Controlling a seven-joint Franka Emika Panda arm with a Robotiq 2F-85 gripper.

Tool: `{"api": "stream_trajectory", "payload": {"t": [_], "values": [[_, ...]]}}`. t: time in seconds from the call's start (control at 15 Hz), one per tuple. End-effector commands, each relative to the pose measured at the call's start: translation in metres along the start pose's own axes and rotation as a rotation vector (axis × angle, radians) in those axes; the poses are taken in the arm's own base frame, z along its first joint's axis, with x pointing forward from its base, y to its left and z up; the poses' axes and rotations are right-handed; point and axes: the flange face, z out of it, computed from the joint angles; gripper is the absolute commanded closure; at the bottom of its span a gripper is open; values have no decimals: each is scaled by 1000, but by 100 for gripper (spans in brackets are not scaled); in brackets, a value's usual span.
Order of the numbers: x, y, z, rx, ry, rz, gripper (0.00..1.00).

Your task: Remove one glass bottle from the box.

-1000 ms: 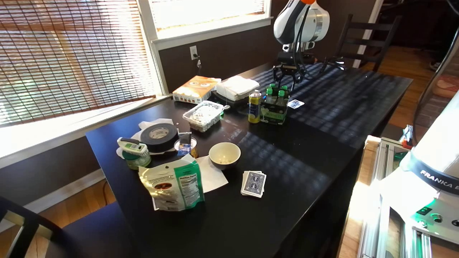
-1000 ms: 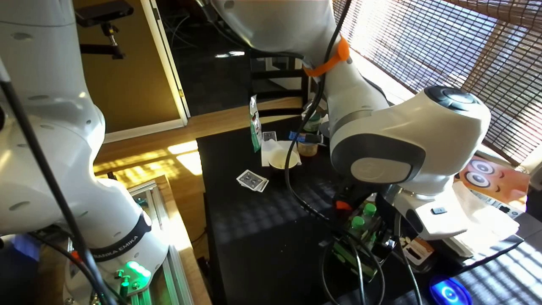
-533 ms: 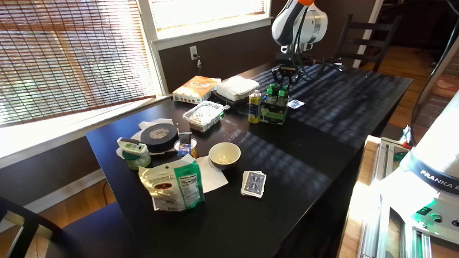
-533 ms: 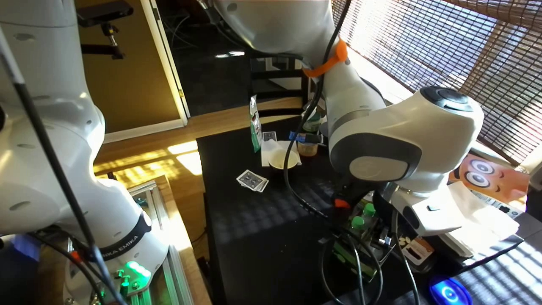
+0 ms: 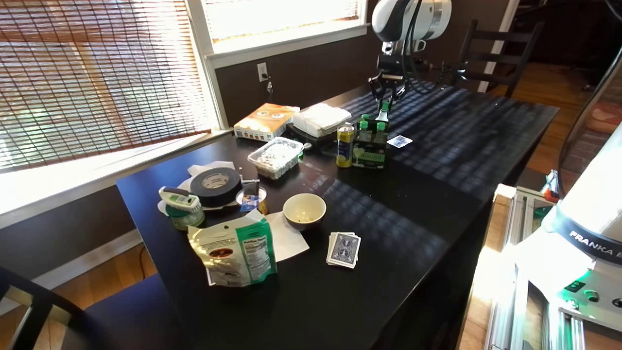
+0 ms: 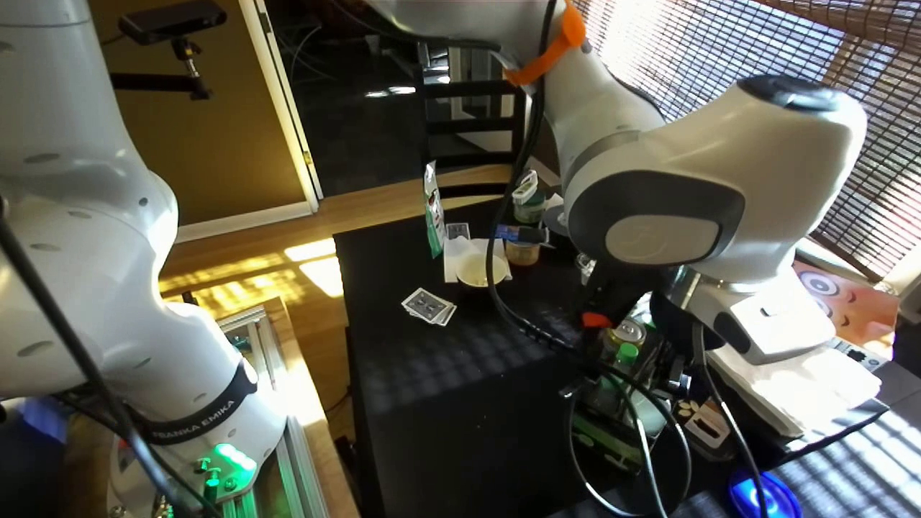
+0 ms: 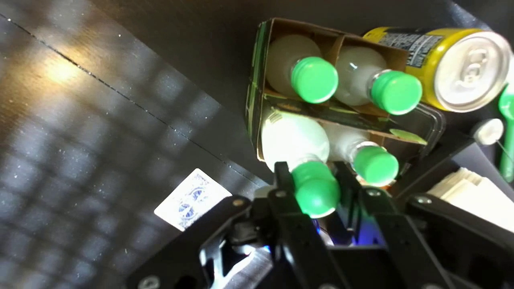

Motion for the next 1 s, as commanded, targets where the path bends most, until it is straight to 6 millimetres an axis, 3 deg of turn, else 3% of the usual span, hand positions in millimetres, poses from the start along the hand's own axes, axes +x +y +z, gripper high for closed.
{"api": "stream_trajectory", "payload": {"t": [0.0,0.27,0.6,0.8,0.93], "values": [[-8,1,-69,31,29,-66,93],[-20,-14,-130,48,26,-174,93],[-71,-44,-177,-56,13,-397,93],[-113,-70,-176,-103,-25,-557,93],[-139,-92,-161,-84,-69,-654,93]]}}
